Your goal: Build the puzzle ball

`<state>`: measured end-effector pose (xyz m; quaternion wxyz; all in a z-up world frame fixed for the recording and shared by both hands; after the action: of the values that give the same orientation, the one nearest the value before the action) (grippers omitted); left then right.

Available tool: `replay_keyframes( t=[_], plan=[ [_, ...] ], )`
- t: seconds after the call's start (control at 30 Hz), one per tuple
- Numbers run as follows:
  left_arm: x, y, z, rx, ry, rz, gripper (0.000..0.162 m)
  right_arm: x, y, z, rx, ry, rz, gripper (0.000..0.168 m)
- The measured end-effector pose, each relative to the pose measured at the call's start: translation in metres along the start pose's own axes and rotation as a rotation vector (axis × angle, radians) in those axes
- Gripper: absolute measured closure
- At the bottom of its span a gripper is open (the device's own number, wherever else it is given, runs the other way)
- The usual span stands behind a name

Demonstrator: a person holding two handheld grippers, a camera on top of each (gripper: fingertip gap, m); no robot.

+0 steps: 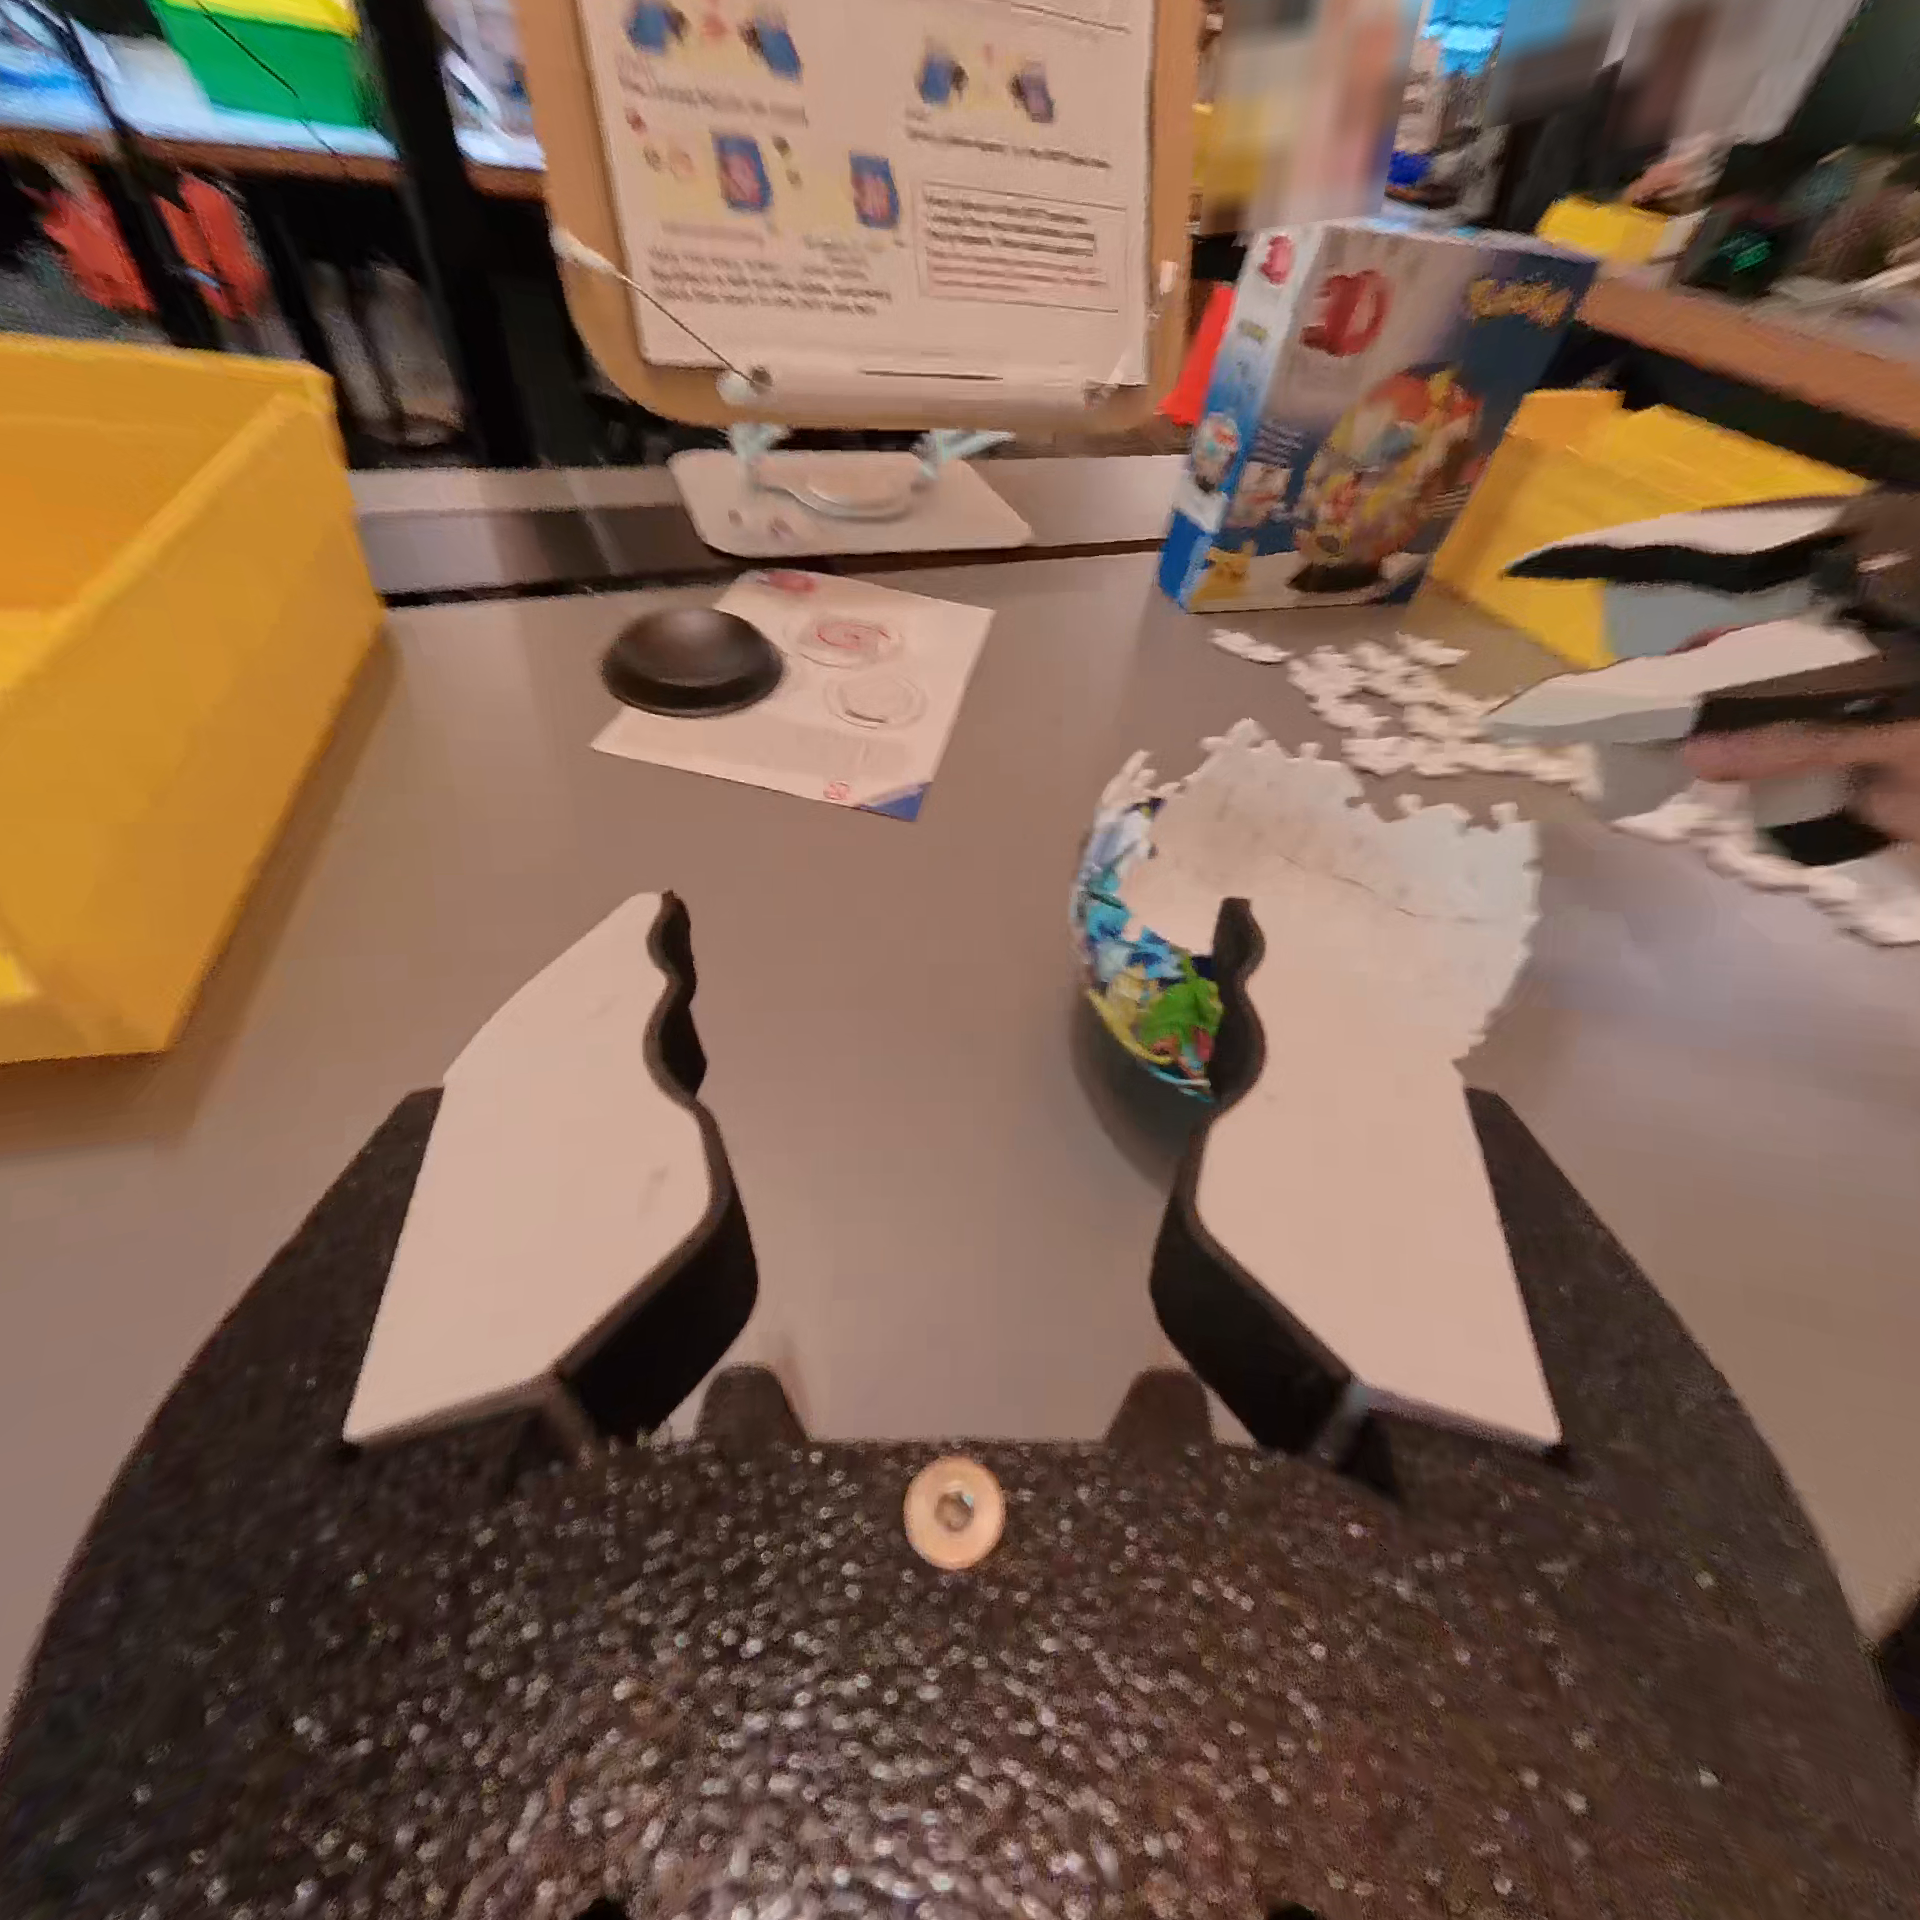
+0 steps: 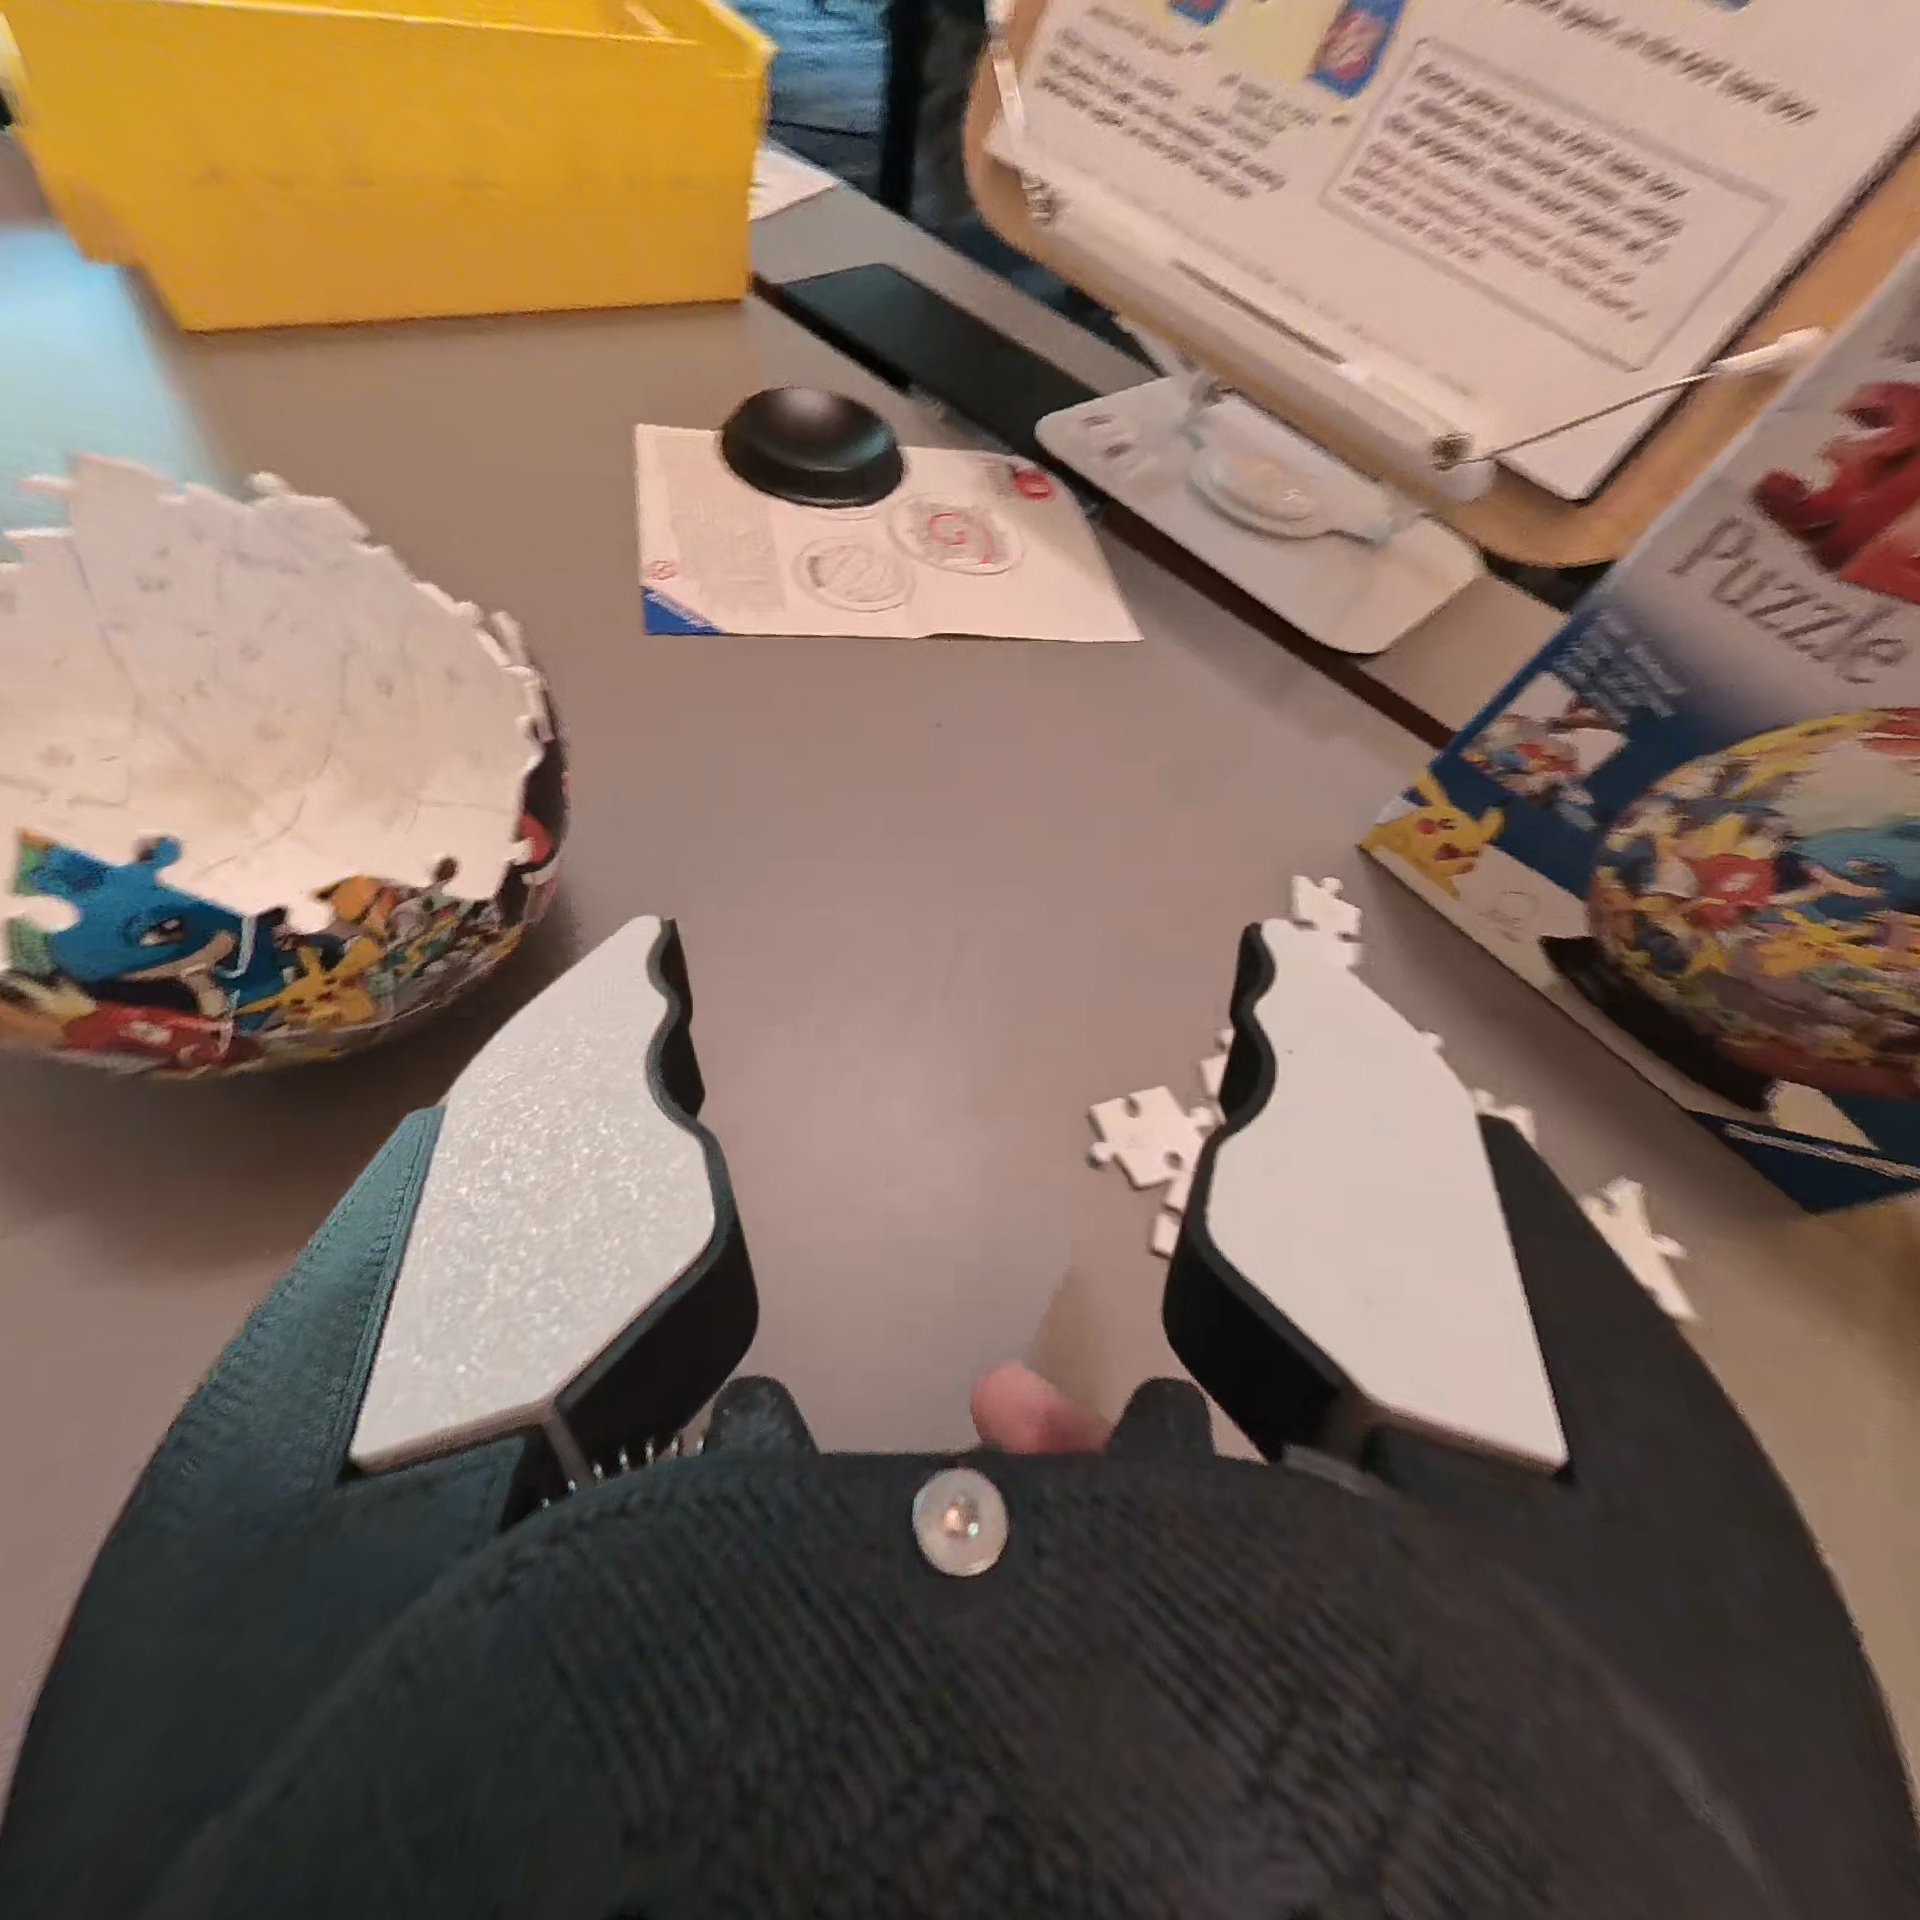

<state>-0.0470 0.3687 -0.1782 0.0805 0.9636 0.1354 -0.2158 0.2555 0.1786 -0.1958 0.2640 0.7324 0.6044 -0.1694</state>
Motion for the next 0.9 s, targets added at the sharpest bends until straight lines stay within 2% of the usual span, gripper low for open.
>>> replay_keyframes(
  t=[0.07, 0.13, 0.23, 0.6, 0.9],
  plan=[
    [-0.004, 0.001, -0.001, 0.111, -0.002, -0.182, 0.062, -0.004, -0.003, -0.001, 0.013, 0.020, 0.075, 0.068],
    [-0.007, 0.005, -0.005, 0.220, 0.004, -0.361, 0.062, -0.005, -0.013, -0.001, 0.009, 0.038, 0.049, 0.070],
    [-0.008, 0.016, -0.011, 0.309, -0.006, -0.457, 0.068, -0.006, -0.023, -0.004, 0.034, 0.069, 0.004, 0.073],
    [-0.012, 0.034, -0.029, 0.381, -0.137, -0.498, 0.072, -0.017, -0.033, -0.037, -0.084, 0.127, -0.085, 0.076],
    [0.009, 0.059, -0.057, 0.490, -0.297, -0.437, 0.074, -0.009, -0.024, -0.029, -0.085, 0.127, -0.103, 0.077]
  ],
)
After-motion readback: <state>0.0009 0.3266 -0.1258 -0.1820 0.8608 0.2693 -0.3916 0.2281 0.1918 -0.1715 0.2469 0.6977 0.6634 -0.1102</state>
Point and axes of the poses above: each gripper's, where its closed fingertips meet, x out along the fingers, z out of its underside, y = z × x across the jaws, the point moved 8 cm from there along -x, back along the fingers, and after that the axes turned 10 degrees about -y, right-handed, at the moved point
